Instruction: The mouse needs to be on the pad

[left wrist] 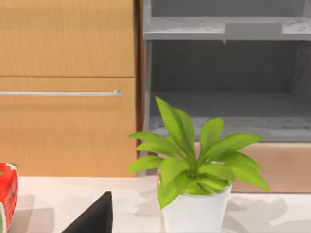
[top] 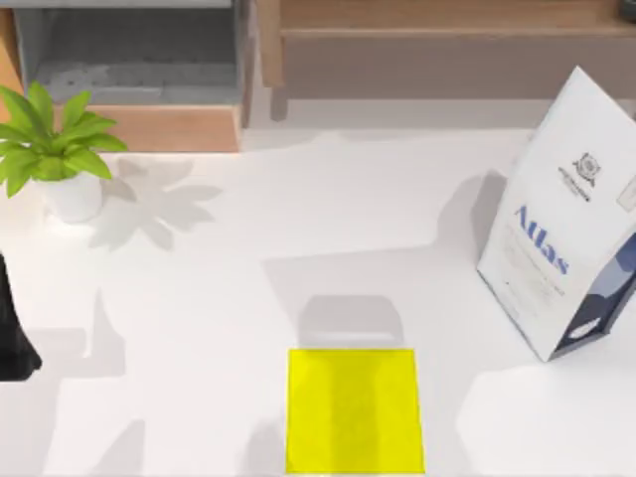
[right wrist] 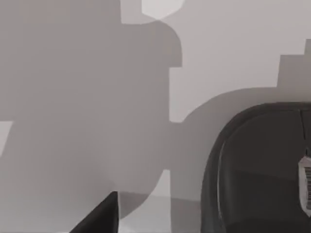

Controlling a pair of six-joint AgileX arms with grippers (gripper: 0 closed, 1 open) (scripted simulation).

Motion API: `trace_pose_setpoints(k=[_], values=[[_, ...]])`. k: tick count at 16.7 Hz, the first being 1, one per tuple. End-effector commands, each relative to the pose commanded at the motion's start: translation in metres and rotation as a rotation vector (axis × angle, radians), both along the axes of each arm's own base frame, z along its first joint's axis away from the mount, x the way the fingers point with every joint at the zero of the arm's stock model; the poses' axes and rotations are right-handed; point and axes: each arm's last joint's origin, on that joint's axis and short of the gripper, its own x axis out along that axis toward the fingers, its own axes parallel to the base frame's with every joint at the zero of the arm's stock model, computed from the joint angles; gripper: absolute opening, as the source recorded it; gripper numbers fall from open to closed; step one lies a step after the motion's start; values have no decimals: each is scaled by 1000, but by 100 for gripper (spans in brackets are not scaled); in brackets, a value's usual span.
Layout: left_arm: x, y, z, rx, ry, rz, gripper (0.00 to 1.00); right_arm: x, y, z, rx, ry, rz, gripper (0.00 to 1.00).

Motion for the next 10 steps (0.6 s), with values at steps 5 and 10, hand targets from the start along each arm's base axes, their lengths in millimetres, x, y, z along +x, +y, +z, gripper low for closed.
trace_pose_setpoints(k=[5,10], values=[[0,0,0,0,0,0,100,0,0,0,0,0,0,32],[0,0,0,0,0,0,100,0,0,0,0,0,0,0]])
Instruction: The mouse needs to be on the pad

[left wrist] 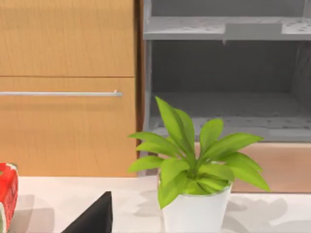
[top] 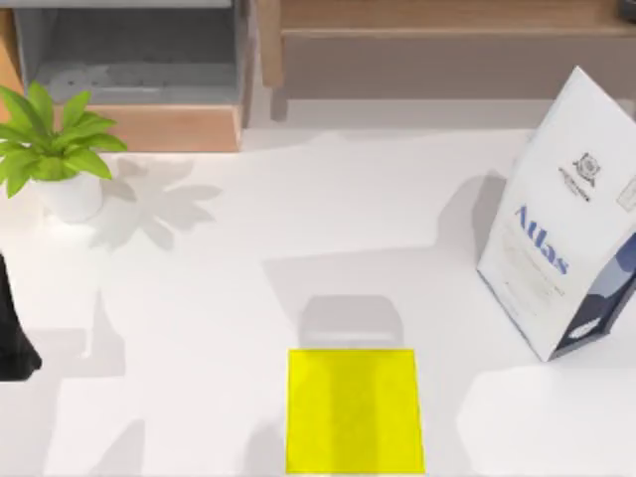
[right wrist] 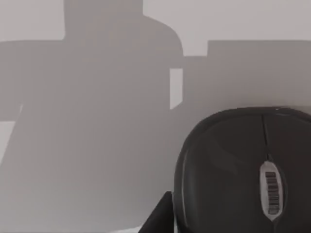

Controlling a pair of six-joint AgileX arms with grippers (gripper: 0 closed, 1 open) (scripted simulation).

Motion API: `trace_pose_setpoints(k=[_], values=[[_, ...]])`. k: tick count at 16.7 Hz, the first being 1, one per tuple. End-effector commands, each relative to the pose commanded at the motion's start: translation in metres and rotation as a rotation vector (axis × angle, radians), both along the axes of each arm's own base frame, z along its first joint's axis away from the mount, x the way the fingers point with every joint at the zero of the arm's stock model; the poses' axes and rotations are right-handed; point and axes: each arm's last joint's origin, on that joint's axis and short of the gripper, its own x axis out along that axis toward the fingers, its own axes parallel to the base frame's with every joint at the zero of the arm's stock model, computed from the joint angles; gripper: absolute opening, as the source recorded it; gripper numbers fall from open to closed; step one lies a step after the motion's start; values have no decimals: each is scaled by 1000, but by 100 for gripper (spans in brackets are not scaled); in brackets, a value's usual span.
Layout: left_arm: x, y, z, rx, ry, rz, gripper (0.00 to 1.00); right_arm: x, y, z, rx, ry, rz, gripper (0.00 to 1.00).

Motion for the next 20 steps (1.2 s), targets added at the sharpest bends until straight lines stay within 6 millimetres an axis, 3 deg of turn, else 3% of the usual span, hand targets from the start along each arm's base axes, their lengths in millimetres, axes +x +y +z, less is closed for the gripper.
trace_pose_setpoints(k=[7,8,12,18,20], values=[[0,0,0,0,0,0,100,0,0,0,0,0,0,0],[0,0,0,0,0,0,100,-1,2,13,9,-20,-4,0],[0,0,0,0,0,0,100,3,2,31,10,-18,-1,0],[0,0,0,0,0,0,100,1,-1,97,9,-10,-7,0],[0,0,0,0,0,0,100,0,2,111,9,-19,-5,0]])
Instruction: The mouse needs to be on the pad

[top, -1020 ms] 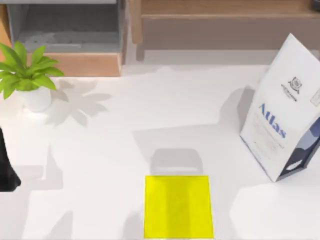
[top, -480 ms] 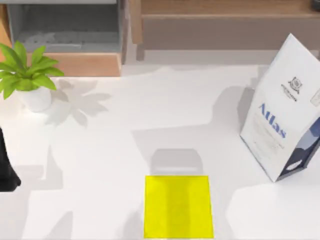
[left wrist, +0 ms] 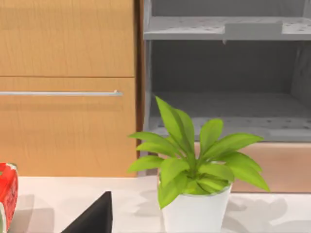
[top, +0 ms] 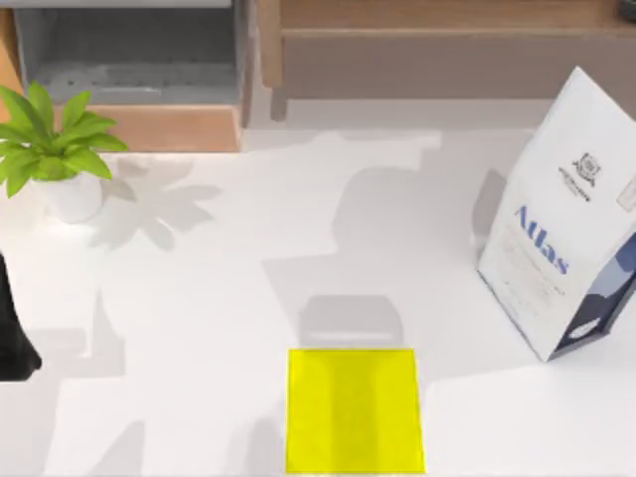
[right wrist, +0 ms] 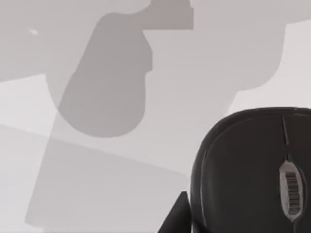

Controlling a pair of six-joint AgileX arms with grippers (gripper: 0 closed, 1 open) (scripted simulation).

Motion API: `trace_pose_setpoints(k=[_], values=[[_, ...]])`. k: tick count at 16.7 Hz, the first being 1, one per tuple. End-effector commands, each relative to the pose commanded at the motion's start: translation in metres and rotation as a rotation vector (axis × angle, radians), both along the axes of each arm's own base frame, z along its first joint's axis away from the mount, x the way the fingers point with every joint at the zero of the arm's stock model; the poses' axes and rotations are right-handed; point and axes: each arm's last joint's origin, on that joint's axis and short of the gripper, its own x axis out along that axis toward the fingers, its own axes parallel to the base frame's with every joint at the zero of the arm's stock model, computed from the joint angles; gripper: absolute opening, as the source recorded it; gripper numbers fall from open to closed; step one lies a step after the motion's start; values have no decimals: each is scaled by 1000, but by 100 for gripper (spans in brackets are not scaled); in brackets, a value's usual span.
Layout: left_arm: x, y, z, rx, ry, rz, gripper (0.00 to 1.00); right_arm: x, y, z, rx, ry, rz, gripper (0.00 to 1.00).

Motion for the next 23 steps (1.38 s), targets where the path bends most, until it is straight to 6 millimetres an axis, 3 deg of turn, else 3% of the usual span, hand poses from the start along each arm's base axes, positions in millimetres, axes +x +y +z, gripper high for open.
trace_pose_setpoints(k=[5,8,11,15,17,19,21,23], values=[[0,0,0,0,0,0,100,0,1,0,1,-1,-2,0],[0,0,0,0,0,0,100,2,31,22,2,-91,1,0],[0,0,0,0,0,0,100,3,101,45,37,-226,2,0],[0,0,0,0,0,0,100,-22,225,54,154,-315,-27,0],[0,0,0,0,0,0,100,-52,284,45,205,-286,-61,0],[0,0,0,0,0,0,100,-89,331,30,219,-220,-110,0],[0,0,0,0,0,0,100,-130,362,11,193,-143,-167,0],[0,0,0,0,0,0,100,-168,379,-6,138,-77,-223,0]])
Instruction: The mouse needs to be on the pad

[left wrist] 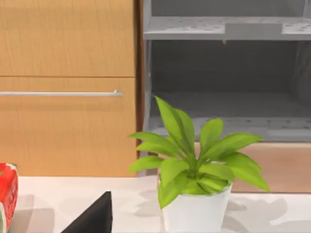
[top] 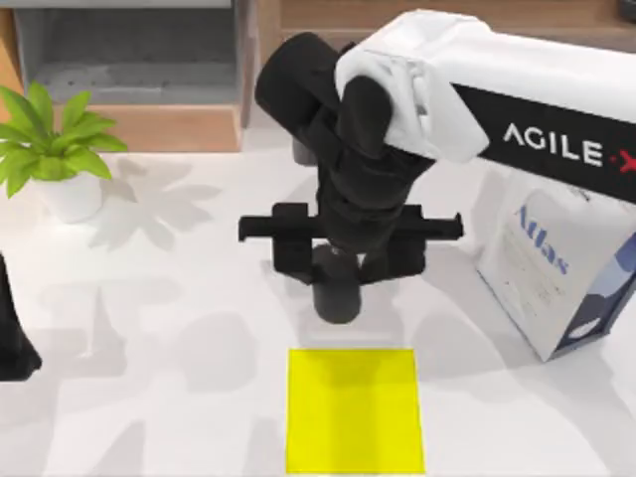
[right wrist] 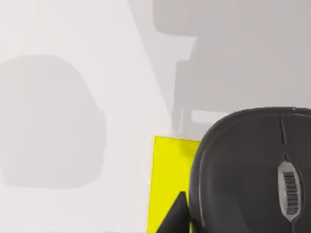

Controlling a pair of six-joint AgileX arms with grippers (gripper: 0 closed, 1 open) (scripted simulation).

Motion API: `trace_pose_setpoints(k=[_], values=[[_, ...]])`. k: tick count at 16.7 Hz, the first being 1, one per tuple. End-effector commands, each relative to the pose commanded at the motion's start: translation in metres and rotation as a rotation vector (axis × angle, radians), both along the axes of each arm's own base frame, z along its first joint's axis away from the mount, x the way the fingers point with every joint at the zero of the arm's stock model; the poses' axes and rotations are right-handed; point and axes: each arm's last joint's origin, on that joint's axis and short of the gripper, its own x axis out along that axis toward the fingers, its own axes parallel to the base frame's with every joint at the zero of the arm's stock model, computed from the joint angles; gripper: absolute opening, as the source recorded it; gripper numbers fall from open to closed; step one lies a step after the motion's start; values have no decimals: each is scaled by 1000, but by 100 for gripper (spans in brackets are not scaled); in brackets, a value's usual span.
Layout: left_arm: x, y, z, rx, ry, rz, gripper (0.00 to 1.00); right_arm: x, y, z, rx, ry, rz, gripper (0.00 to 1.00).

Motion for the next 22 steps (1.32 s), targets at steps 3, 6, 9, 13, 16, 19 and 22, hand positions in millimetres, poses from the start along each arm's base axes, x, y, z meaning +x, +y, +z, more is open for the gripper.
trace_pose_setpoints(k=[3,6,9,13,16,19,22], values=[[0,0,0,0,0,0,100,-40,5,-17,-78,73,-67,0],[0,0,0,0,0,0,100,-56,2,-22,-119,98,-101,0],[0,0,0,0,0,0,100,-56,2,-22,-119,99,-102,0],[0,0,0,0,0,0,100,-54,2,-24,-116,99,-106,0],[0,0,0,0,0,0,100,-54,4,-26,-106,92,-105,0],[0,0,0,0,0,0,100,-54,5,-28,-92,82,-103,0],[0,0,0,0,0,0,100,-54,6,-33,-81,73,-102,0]])
